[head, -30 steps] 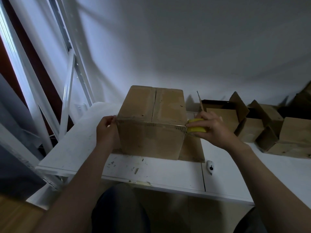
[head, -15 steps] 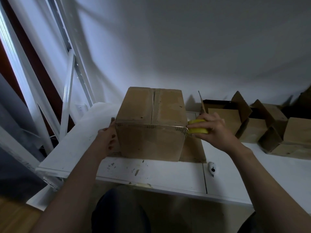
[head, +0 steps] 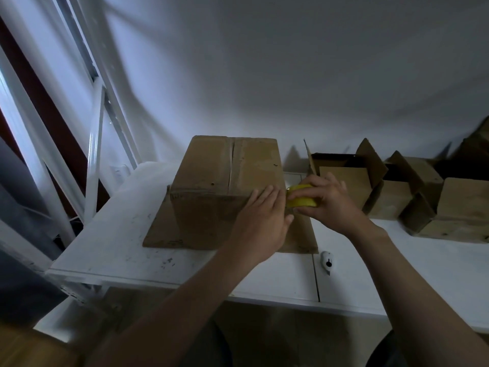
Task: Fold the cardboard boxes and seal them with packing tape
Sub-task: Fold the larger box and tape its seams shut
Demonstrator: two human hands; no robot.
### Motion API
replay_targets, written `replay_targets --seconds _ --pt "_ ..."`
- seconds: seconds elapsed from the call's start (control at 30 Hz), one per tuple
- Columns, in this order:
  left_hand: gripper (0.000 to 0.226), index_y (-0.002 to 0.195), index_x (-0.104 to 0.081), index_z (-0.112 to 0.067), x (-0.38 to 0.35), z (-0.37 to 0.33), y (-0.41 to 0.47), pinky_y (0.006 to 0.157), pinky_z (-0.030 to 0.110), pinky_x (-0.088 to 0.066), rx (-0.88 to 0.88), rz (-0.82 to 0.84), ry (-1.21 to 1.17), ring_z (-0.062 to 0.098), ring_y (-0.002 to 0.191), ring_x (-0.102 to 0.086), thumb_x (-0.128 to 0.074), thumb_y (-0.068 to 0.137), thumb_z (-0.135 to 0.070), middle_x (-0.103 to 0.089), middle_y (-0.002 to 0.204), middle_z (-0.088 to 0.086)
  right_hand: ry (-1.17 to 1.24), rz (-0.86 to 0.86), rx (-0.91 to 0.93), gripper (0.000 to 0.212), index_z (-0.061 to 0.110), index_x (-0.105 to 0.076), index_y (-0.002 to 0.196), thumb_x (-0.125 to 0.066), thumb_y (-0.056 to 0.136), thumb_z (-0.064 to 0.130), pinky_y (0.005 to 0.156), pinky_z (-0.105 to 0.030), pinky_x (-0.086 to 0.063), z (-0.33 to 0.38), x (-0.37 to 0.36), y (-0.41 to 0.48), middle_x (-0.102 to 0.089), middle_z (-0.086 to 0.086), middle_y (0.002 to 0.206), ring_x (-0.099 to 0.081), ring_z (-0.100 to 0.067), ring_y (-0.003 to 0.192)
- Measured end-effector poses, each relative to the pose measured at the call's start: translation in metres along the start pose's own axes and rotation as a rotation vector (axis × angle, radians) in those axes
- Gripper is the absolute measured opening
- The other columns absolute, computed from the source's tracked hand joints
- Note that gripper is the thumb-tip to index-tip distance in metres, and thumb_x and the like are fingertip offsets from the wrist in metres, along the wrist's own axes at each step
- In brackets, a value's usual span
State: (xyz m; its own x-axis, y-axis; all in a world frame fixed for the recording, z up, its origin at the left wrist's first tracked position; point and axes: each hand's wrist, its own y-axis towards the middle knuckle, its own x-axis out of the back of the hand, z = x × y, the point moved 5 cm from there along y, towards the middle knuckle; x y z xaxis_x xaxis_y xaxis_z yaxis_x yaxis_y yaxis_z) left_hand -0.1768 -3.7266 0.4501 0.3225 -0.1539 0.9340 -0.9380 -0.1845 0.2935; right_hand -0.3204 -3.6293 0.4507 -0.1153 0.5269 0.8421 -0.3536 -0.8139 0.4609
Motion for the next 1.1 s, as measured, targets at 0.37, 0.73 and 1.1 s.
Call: replay_targets --seconds 0.37,0.73,1.1 --pt "0.068 0.162 0.001 -0.018 -0.006 0.035 0.018 0.126 0.041 0.005 -0.083 0.363 0.057 0.006 0.153 0.011 -0.018 0.106 -0.053 0.008 0.169 -0.003 -0.032 0.046 -0.021 0.032 0.050 -0.072 0.109 -0.073 0.077 0.052 0.079 -0.036 -0.026 -0.001 0.002 0.005 -0.058 0.023 0.107 -0.037 -0.013 0.096" --pt "0.084 0.161 0.008 -0.015 0.016 0.117 0.024 0.125 0.047 0.009 0.103 0.403 0.139 0.007 0.152 0.018 -0.001 0.095 -0.068 0.017 0.168 -0.002 0.030 0.115 -0.086 0.039 0.060 -0.064 0.105 -0.082 0.077 0.041 0.085 -0.041 -0.032 -0.001 0.000 0.003 -0.058 0.023 0.111 -0.035 -0.014 0.102" --pt "0.069 0.162 -0.005 -0.025 0.029 0.217 -0.001 0.126 0.047 -0.009 0.576 0.017 -0.449 0.026 0.156 -0.008 -0.025 0.104 -0.058 -0.006 0.170 0.000 0.190 0.156 -0.068 0.039 0.048 -0.072 0.107 -0.086 0.078 0.026 0.087 -0.043 -0.045 -0.001 -0.007 0.004 -0.058 0.017 0.108 -0.047 -0.016 0.102"
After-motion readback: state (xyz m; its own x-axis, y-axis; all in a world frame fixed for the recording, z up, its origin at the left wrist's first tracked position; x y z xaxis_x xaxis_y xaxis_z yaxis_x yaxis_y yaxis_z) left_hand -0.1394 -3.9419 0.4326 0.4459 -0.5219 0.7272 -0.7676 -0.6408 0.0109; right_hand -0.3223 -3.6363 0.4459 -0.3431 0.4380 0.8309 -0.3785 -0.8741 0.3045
